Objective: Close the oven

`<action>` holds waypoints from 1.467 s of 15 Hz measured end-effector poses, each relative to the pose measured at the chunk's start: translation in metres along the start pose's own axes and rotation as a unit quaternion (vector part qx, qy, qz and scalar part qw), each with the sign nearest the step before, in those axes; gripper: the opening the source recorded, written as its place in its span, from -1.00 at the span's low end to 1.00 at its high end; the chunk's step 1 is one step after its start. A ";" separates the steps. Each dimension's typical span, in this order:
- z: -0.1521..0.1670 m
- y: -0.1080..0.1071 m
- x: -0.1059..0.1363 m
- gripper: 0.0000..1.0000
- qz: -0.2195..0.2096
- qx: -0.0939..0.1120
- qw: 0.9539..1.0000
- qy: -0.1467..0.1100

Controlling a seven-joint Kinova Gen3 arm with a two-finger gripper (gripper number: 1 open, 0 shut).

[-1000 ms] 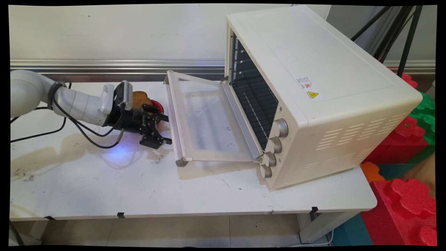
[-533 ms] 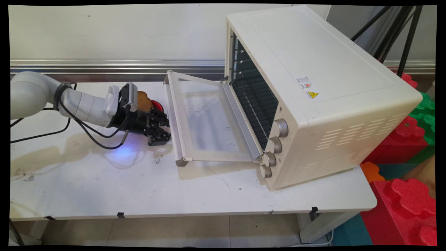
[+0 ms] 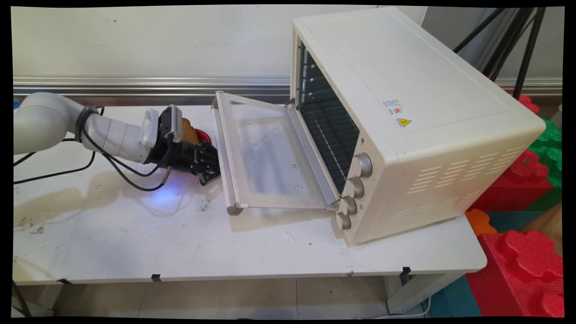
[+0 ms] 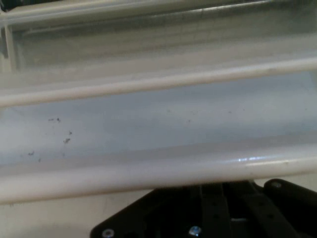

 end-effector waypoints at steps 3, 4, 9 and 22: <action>0.002 0.000 0.003 -1.00 -0.001 -0.001 1.000 0.008; 0.002 0.000 0.004 -1.00 -0.001 -0.001 1.000 0.010; 0.004 0.000 0.014 -1.00 0.000 -0.001 1.000 0.031; 0.005 -0.006 0.055 -1.00 0.014 0.004 0.996 0.087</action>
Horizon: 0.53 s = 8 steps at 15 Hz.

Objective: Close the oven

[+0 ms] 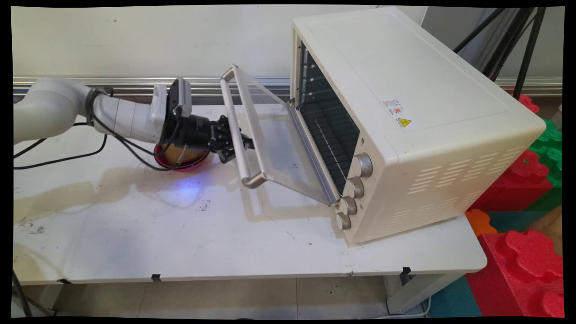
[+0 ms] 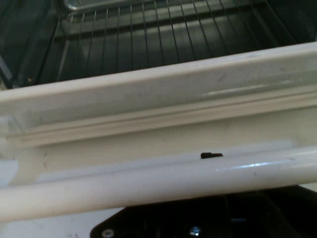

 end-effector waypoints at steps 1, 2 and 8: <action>0.001 -0.001 0.003 -1.00 0.000 0.000 1.000 0.003; 0.003 -0.001 0.006 -1.00 0.001 0.000 1.000 0.007; 0.015 -0.006 0.028 -1.00 0.002 0.003 1.000 0.029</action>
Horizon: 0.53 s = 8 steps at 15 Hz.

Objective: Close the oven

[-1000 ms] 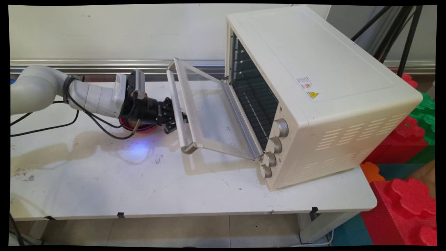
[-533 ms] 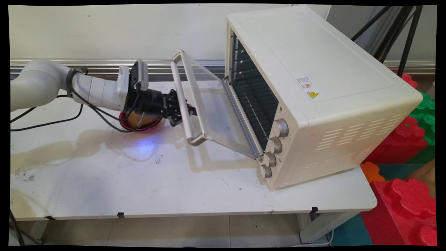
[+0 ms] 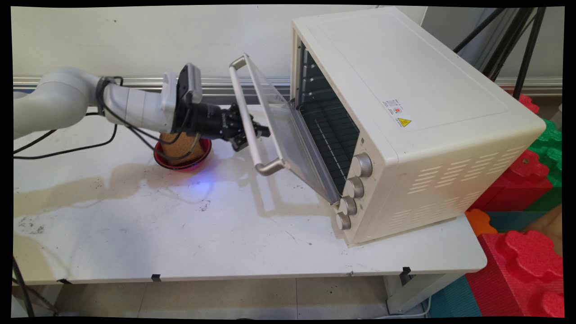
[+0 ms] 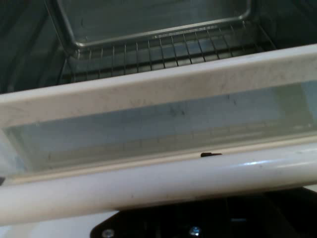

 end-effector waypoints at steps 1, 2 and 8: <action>0.003 -0.001 0.004 -1.00 0.000 0.001 1.000 0.004; 0.008 -0.003 0.010 -1.00 0.000 0.001 1.000 0.008; 0.027 -0.007 0.029 -1.00 0.008 0.000 1.000 0.021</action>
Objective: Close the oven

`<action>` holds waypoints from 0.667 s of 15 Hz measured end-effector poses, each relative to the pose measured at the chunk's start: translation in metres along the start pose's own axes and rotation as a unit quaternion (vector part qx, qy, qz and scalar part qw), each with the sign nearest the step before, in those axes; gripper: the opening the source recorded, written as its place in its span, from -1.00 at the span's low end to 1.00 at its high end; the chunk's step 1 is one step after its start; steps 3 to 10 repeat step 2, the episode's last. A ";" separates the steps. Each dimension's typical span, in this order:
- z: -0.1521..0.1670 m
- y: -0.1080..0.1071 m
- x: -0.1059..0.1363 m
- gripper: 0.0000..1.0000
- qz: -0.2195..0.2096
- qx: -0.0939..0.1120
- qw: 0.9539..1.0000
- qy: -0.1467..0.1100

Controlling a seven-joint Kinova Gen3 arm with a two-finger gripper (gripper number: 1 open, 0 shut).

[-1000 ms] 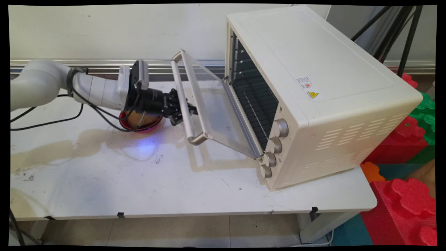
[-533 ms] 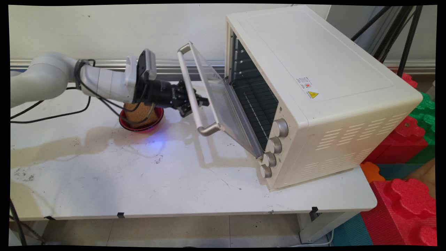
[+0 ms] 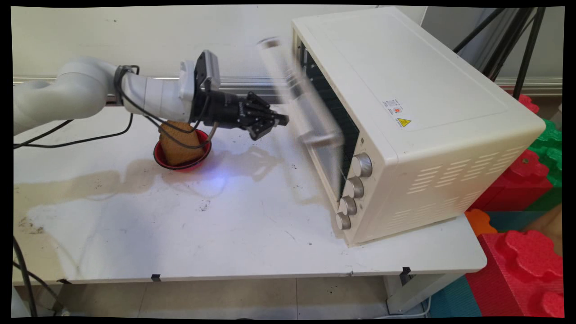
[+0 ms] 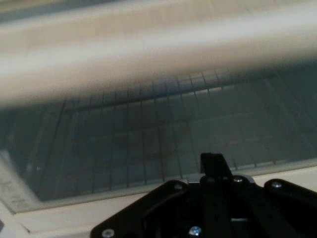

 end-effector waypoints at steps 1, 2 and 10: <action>0.003 -0.001 0.003 -1.00 0.002 0.000 1.000 0.002; 0.005 -0.001 0.006 -1.00 0.004 0.000 1.000 0.003; 0.005 -0.001 0.006 -1.00 0.004 0.000 1.000 0.003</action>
